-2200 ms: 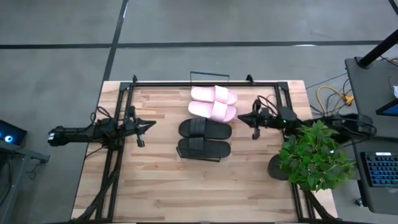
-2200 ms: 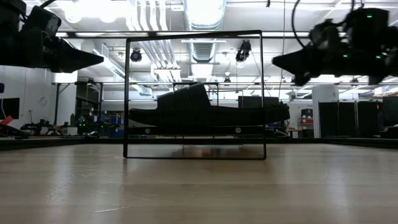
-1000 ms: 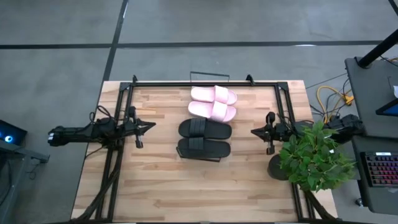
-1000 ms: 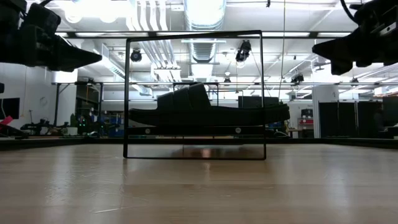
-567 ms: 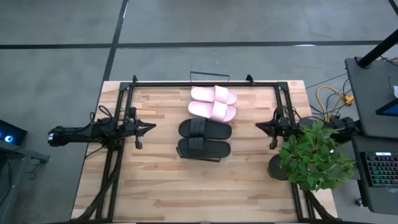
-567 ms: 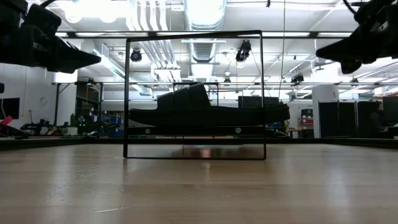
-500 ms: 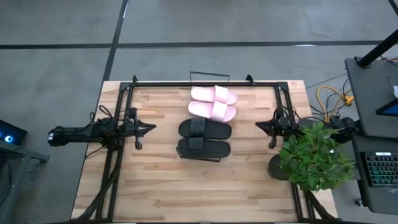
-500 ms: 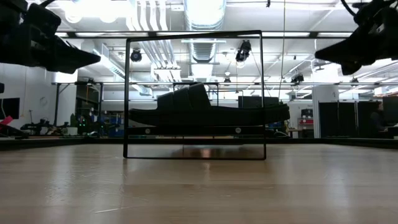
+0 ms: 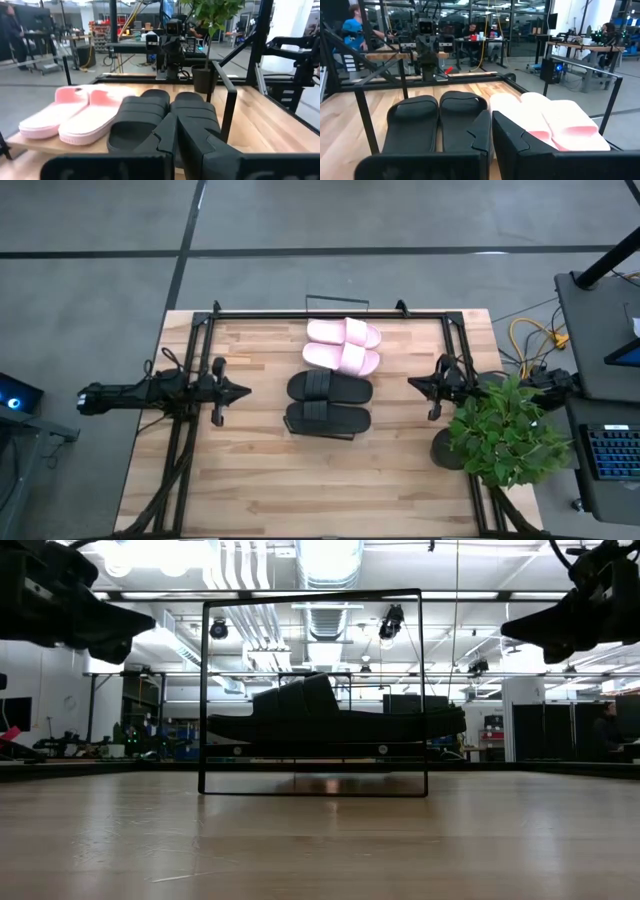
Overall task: Pick and place slides into the shelf
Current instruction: Return to Home Position
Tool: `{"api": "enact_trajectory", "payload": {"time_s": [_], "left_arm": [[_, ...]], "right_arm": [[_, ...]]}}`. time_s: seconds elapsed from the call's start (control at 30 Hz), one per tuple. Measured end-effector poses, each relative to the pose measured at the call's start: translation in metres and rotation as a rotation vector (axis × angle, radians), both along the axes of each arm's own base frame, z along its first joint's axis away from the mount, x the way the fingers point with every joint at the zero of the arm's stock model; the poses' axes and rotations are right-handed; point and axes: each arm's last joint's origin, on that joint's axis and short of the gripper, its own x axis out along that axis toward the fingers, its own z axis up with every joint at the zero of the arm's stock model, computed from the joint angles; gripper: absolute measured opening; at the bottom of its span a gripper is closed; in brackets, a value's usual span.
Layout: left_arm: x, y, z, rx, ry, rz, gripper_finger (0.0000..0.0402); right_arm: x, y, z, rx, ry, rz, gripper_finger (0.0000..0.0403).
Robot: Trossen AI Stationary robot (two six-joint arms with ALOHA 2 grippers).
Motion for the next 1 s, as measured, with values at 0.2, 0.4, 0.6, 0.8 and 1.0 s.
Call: {"api": "enact_trajectory", "payload": {"time_s": [0.2,0.4,0.6,0.8,1.0], "left_arm": [[0.0012,0.0000,-0.0063,-0.022,0.019,0.001,0.0000],[0.0015,-0.0001,-0.0074,-0.016,0.018,0.000,0.0000],[0.0021,-0.0006,-0.0090,-0.024,0.018,-0.018,0.0000],[0.0021,-0.0012,-0.0089,0.006,0.015,-0.039,0.0000],[0.0026,-0.0012,-0.0094,0.032,0.023,-0.040,0.0000]], "right_arm": [[0.0002,0.0001,-0.0025,0.005,0.017,0.001,0.0008],[0.0004,0.0003,-0.0032,0.019,0.019,0.009,0.0008],[0.0019,0.0019,-0.0046,0.007,0.040,0.055,0.0008],[0.0028,0.0035,-0.0056,0.004,0.050,0.108,0.0008],[0.0029,0.0043,-0.0055,-0.053,0.061,0.135,0.0008]]}}
